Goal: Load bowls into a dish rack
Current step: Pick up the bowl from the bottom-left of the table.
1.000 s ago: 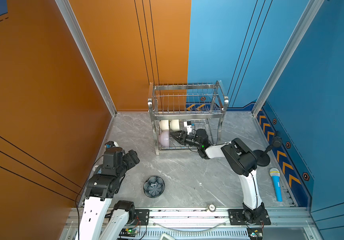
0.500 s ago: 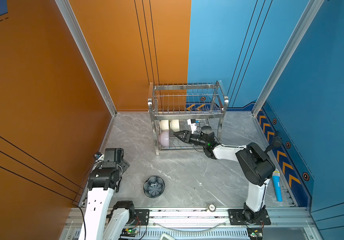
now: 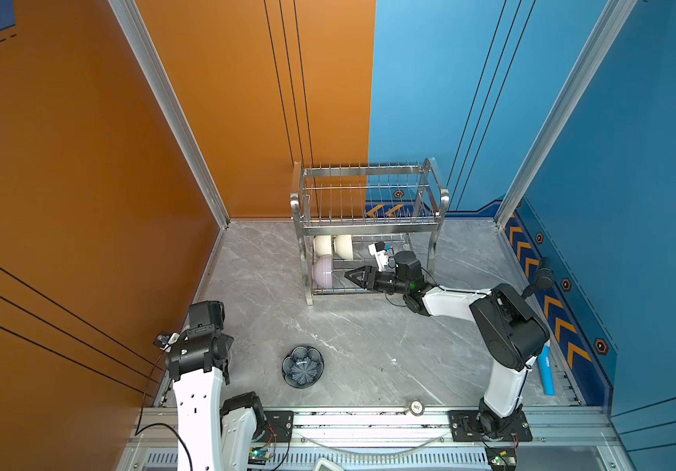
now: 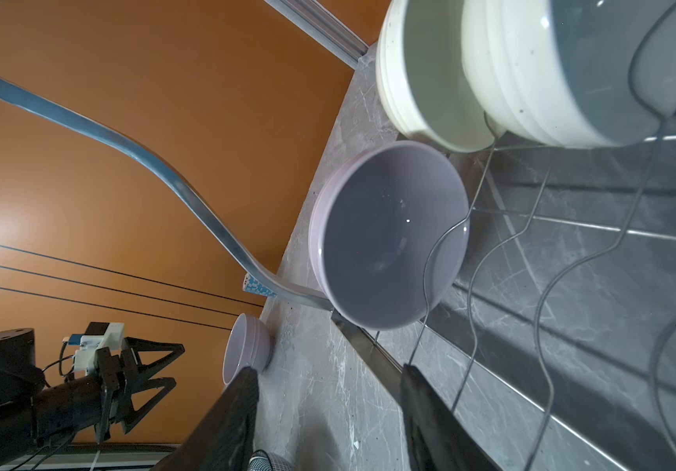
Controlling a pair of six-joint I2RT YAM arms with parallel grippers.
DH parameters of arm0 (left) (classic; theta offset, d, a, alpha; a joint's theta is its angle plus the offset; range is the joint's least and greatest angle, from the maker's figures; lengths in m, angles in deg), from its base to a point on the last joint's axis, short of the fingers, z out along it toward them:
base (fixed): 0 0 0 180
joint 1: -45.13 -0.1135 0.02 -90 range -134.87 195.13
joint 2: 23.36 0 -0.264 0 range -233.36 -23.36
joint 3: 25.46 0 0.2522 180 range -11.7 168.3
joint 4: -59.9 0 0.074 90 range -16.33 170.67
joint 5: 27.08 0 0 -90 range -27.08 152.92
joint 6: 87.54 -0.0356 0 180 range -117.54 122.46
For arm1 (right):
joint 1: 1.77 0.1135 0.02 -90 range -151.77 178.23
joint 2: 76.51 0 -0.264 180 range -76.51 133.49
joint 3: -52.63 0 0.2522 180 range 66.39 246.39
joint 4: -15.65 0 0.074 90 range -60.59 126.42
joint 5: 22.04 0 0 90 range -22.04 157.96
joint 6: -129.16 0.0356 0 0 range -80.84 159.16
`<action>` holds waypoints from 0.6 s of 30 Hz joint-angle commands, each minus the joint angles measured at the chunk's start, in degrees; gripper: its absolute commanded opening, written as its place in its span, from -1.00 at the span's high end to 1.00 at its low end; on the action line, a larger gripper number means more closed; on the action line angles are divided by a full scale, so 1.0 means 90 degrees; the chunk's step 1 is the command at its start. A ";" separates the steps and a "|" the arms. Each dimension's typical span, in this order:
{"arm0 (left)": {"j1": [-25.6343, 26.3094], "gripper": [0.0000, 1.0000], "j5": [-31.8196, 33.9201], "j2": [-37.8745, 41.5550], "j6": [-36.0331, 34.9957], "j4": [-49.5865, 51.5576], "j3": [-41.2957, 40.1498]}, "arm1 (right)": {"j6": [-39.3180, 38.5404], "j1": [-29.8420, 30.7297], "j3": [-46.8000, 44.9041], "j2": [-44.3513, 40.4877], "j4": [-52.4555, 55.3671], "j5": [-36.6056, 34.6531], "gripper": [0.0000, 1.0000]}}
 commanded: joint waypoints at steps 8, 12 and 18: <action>-0.1061 -0.55 -0.0351 -0.0287 -0.0028 0.0174 -0.0483 | -0.0263 -0.0053 -0.0019 -0.0151 0.0419 -0.0079 -0.14; -0.1394 -0.55 -0.0649 -0.0386 -0.0027 -0.0048 -0.0689 | -0.0281 -0.0053 -0.0029 -0.0128 0.0433 -0.0083 -0.14; -0.1648 -0.55 -0.0907 -0.0621 0.0007 -0.0552 -0.0992 | -0.0316 -0.0076 -0.0066 -0.0122 0.0429 -0.0091 -0.14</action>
